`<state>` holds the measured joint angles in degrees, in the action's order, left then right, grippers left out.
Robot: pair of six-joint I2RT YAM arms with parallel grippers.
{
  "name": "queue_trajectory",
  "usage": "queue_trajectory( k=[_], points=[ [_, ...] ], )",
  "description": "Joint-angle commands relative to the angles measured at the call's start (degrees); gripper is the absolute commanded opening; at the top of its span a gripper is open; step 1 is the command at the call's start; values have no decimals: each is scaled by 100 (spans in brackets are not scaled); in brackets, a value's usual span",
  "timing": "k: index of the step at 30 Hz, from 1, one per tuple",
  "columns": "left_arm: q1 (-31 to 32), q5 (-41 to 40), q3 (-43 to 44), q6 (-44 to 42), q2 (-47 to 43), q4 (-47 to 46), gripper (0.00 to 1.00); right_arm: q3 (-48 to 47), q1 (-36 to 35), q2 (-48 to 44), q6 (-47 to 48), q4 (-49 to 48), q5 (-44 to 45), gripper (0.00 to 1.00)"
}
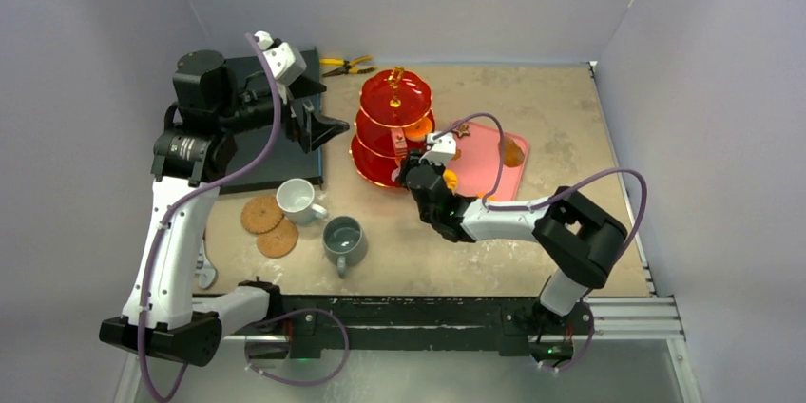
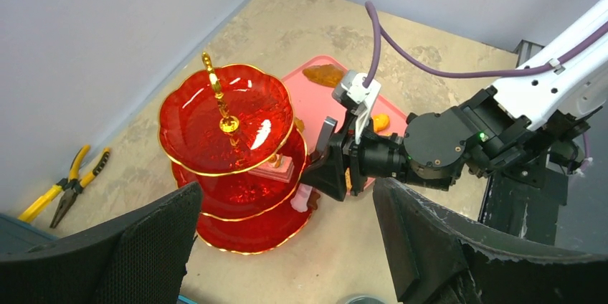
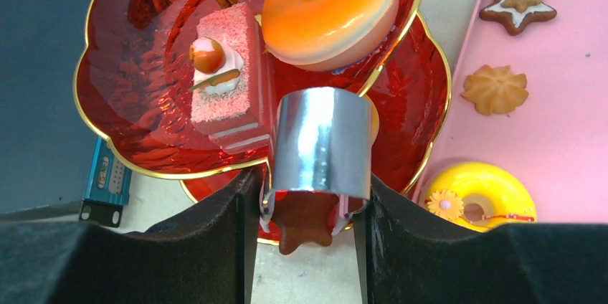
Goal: Serve the afternoon tea
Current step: Place the desert on the desert table.
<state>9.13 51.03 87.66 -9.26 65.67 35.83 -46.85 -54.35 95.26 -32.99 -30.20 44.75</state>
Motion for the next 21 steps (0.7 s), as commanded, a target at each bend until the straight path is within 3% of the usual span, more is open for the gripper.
queue_trajectory(
  k=[1, 14, 21],
  points=[
    [-7, -14, 225, -189, -107, 99, 89, 128, -95, -11, -384, -549, 412, 36],
    [-7, 6, 296, -155, -81, 125, 89, 320, -94, -389, -641, -166, 455, 61],
    [-1, 30, 289, -144, -81, 117, 89, 473, -101, -967, -621, 204, 497, 56]
  ],
)
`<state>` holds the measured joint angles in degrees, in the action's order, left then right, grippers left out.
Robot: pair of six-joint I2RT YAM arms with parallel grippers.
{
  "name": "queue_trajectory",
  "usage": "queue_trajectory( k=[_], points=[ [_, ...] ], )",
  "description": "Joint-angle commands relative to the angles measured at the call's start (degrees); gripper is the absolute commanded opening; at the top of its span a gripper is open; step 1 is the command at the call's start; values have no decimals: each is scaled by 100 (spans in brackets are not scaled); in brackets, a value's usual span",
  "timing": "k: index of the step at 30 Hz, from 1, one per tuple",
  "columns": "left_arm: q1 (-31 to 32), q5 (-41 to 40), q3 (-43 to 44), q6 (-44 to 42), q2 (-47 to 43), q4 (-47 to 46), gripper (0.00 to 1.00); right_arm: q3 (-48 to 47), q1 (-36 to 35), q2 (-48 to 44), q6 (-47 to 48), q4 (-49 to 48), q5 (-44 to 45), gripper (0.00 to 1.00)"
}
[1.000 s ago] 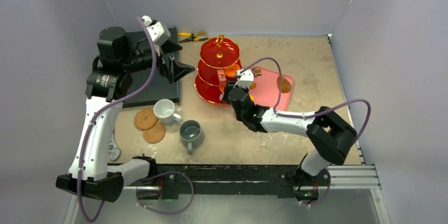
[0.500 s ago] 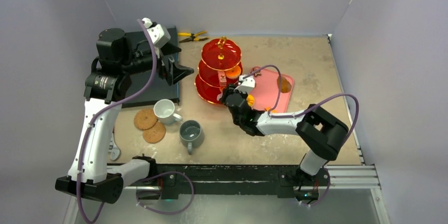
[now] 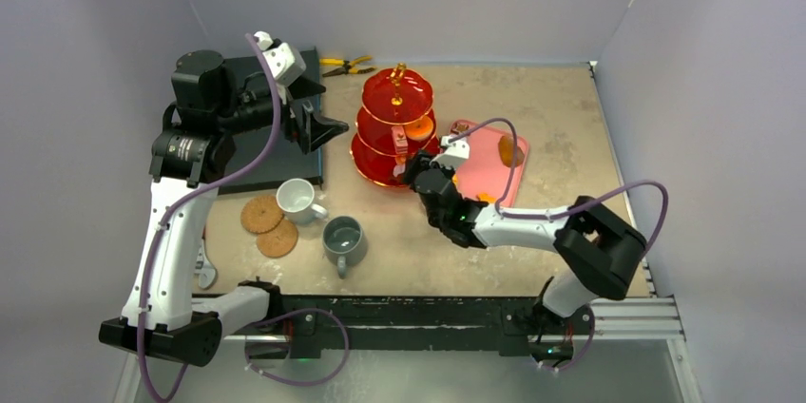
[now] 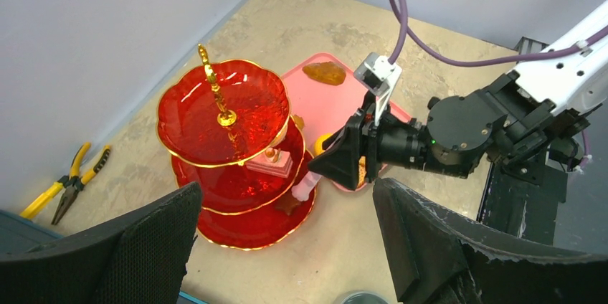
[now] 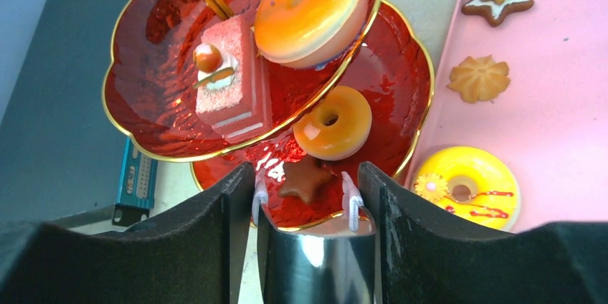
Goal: Serve the afternoon tea
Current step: Place the desert on the desert table, then pick up the desert from the tray.
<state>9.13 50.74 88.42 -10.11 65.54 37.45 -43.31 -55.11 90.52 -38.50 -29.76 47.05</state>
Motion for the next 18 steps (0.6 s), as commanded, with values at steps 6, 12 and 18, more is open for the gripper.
queue_trajectory(
  k=[6, 12, 18],
  points=[
    [-6, 58, 193, -61, -76, -76, 89, 356, -22, -1344, -366, 1294, 334, 49],
    [-7, 119, 44, 88, -109, -300, 89, 513, -17, -2003, -1246, 2926, 279, 46],
    [-7, 164, 29, 119, -56, -365, 89, 669, -19, -2149, -1895, 3813, 383, 47]
  ],
)
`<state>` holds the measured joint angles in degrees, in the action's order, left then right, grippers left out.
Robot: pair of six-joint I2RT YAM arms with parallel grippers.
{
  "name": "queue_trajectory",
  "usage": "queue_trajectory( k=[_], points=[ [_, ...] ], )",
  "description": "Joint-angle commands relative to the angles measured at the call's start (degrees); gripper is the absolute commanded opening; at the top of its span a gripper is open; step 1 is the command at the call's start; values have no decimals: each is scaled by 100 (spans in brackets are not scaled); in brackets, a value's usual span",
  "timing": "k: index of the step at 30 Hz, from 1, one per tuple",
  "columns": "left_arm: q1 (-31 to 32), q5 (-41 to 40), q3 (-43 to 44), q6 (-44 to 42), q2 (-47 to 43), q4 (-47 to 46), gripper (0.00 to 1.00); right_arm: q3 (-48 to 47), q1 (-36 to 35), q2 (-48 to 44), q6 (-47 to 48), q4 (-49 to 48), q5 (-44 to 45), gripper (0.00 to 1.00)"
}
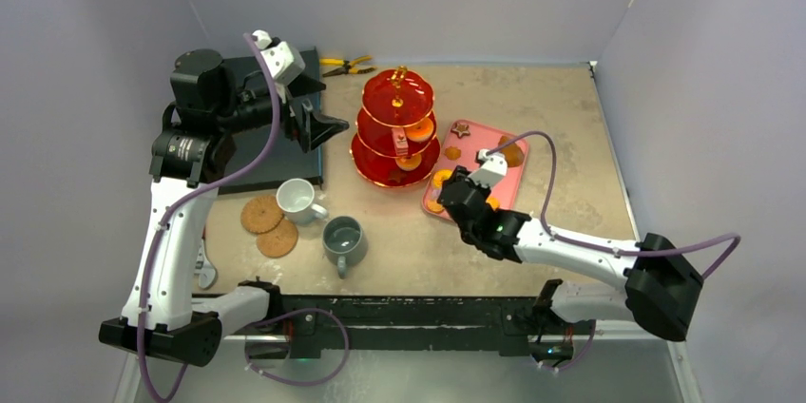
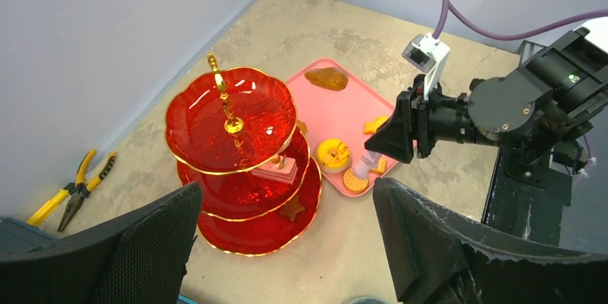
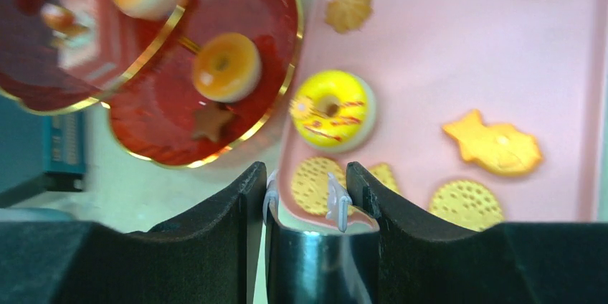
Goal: Serve the afternoon tea
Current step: Pick up the desert from the tray.
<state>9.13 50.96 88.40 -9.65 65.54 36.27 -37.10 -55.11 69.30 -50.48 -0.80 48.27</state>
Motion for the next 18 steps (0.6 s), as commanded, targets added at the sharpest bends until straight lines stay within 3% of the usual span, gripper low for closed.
queue_trajectory(
  k=[1, 11, 18],
  points=[
    [-7, 142, 43, 71, -46, -244, 89, 19, -17, 2, -812, 1092, 302, 47],
    [-7, 159, 28, -10, -35, -198, 89, -141, -18, -104, -1441, 2150, 710, 49],
    [-5, 177, 18, 22, -56, -228, 89, -184, -24, 60, -1143, 1941, 789, 51]
  ],
)
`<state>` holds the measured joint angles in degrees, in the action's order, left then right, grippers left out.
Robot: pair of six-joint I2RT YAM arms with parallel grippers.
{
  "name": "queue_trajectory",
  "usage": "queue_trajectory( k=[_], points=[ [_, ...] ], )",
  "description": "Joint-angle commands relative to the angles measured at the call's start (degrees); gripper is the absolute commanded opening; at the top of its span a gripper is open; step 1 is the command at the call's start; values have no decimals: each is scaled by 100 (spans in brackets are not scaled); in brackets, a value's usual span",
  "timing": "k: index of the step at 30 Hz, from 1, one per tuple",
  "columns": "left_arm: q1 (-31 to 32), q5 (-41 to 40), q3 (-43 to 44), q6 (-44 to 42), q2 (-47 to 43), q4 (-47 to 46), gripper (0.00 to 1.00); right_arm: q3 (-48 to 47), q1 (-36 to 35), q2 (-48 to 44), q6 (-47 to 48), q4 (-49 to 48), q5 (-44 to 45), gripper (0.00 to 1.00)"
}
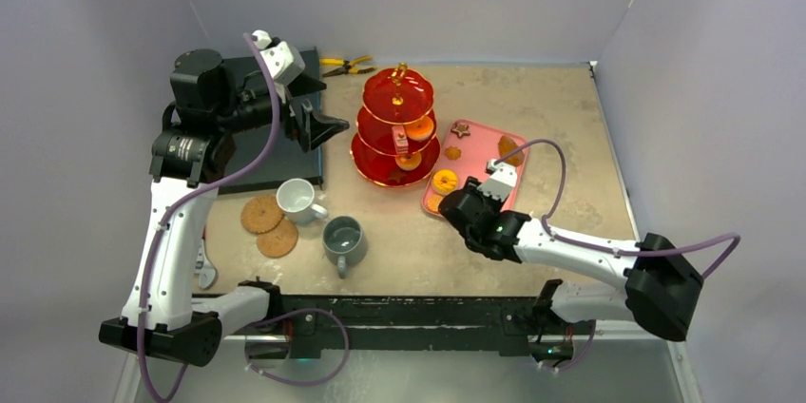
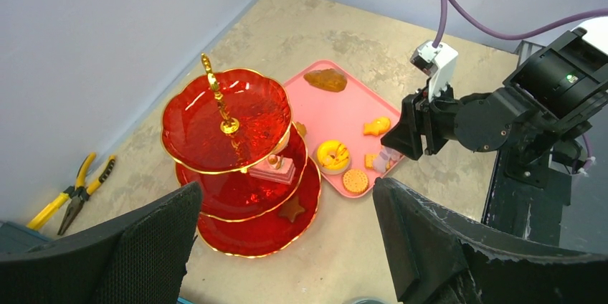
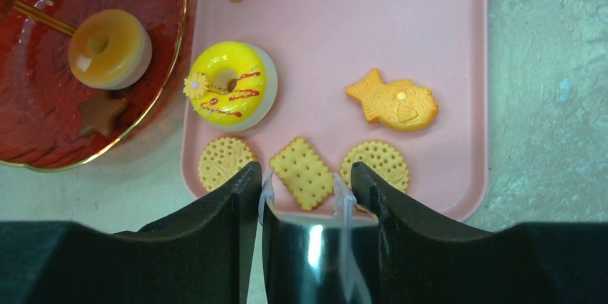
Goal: Serve the afternoon tea
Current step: Pick up the desert from the tray.
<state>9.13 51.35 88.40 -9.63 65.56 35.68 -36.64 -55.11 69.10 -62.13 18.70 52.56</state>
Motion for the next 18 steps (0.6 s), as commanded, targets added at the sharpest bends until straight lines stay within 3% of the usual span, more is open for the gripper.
queue_trajectory(
  k=[1, 18],
  points=[
    [-7, 138, 18, 14, -61, -167, 89, -249, -25, 138, 81, -58, 369, 52],
    [-6, 115, -16, 33, -70, -204, 89, -522, -19, 663, 703, -417, 554, 58]
  ],
)
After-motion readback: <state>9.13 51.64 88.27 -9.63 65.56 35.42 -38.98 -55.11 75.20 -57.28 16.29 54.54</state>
